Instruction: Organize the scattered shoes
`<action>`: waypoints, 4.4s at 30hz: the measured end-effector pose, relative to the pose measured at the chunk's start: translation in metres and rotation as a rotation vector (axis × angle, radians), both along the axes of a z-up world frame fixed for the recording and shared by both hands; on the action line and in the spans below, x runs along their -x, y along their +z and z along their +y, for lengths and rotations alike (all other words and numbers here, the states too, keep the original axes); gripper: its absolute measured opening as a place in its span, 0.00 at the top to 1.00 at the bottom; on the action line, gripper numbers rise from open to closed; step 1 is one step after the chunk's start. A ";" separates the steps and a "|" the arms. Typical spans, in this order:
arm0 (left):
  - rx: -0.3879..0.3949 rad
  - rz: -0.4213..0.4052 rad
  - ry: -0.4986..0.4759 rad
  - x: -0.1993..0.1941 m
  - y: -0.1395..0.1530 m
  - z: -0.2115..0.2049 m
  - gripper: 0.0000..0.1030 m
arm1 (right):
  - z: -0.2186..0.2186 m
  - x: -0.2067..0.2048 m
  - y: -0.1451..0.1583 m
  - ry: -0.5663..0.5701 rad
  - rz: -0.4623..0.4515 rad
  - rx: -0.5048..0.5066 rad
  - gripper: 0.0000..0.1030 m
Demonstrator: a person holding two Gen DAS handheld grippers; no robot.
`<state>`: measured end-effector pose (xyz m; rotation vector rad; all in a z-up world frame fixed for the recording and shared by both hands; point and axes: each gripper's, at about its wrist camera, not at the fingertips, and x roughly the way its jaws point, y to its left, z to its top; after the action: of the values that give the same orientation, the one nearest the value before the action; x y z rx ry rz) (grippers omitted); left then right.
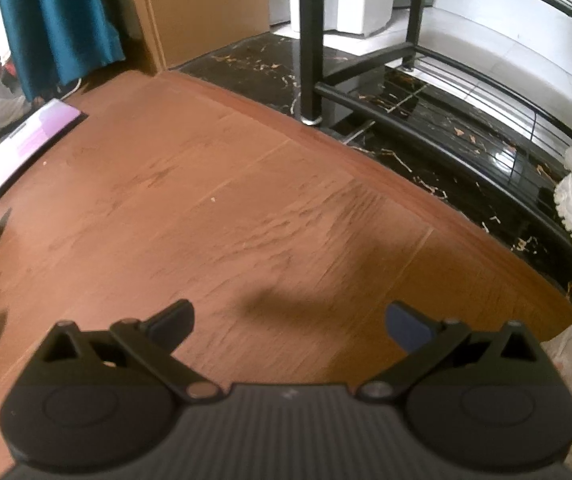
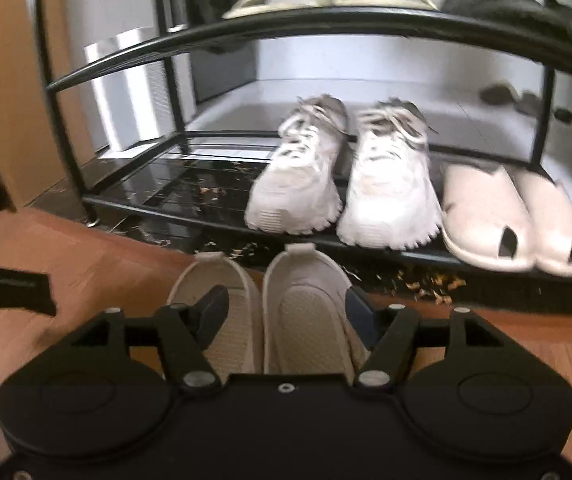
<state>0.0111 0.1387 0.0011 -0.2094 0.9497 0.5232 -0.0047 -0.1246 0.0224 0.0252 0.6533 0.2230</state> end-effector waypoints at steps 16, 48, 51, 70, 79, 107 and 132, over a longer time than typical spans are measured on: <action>-0.019 0.009 -0.043 -0.005 -0.002 -0.005 0.01 | 0.007 -0.049 -0.022 0.003 0.029 0.000 0.87; 0.026 -0.007 -0.027 -0.005 0.001 0.000 0.01 | 0.015 -0.026 -0.035 -0.009 0.046 0.036 0.93; 0.017 0.010 0.027 -0.007 -0.003 0.006 0.01 | 0.022 -0.015 -0.028 0.041 -0.006 -0.016 0.94; -0.129 -0.108 0.186 -0.009 -0.002 0.033 0.01 | 0.139 -0.154 0.023 0.076 -0.101 -0.254 0.94; -0.144 -0.098 0.205 -0.018 -0.011 0.037 0.01 | 0.146 -0.186 0.031 -0.064 -0.240 -0.214 0.93; -0.071 -0.065 0.288 -0.011 -0.014 0.053 0.01 | 0.143 -0.115 -0.025 -0.035 0.048 -0.127 0.18; -0.064 -0.046 0.248 -0.016 -0.019 0.050 0.01 | 0.115 -0.161 -0.019 -0.203 -0.050 -0.188 0.37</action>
<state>0.0266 0.1887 -0.0177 -0.2830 0.8655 0.7729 0.1567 -0.0100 0.0030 0.2643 0.5737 0.0886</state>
